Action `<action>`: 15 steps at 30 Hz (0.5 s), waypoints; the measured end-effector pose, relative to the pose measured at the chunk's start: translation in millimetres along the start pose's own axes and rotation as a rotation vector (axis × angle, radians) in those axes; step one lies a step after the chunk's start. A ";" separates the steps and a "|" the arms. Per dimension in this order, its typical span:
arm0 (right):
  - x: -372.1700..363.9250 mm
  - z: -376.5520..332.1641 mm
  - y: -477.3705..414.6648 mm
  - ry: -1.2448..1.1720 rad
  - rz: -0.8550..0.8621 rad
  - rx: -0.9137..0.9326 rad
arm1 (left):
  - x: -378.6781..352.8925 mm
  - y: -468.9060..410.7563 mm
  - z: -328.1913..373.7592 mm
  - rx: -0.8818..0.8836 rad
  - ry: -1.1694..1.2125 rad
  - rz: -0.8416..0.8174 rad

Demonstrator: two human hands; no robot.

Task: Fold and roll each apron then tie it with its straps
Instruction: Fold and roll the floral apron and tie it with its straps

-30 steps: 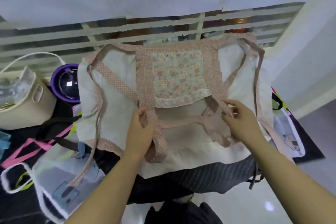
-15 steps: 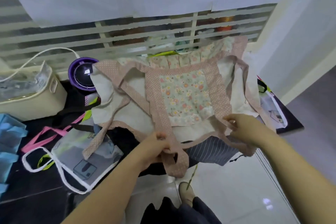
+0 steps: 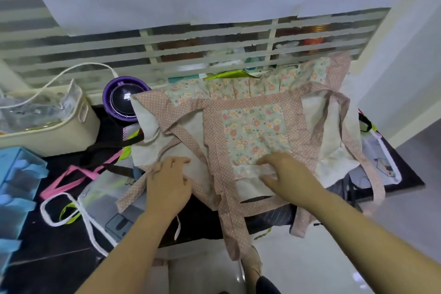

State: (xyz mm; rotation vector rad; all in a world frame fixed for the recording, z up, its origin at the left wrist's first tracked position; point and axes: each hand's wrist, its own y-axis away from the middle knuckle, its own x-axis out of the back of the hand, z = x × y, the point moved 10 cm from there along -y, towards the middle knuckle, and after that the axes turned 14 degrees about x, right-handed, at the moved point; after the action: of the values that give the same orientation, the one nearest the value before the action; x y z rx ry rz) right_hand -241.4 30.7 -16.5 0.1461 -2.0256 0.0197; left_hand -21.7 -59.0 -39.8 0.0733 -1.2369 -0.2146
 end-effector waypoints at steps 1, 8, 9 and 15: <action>-18.0 -20.0 -8.0 -0.052 -0.036 0.078 | -10.7 -1.4 -9.5 -0.004 -0.132 -0.049; -122.4 -87.9 -48.6 0.035 -0.235 0.231 | -22.8 -10.0 -29.7 -0.194 -0.278 0.069; -127.8 -84.2 -52.6 0.064 -0.243 0.180 | -22.8 -11.6 -29.6 -0.231 -0.282 0.068; -138.4 -86.4 -79.4 -0.081 -0.256 0.032 | -22.4 -21.4 -63.5 -0.048 -0.370 0.003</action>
State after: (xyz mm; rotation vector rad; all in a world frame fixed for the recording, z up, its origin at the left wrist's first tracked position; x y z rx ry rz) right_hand -94.9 -28.2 -106.0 0.4319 -2.0735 -0.1166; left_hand 28.6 -79.3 -85.1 -0.0110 -1.5990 -0.2631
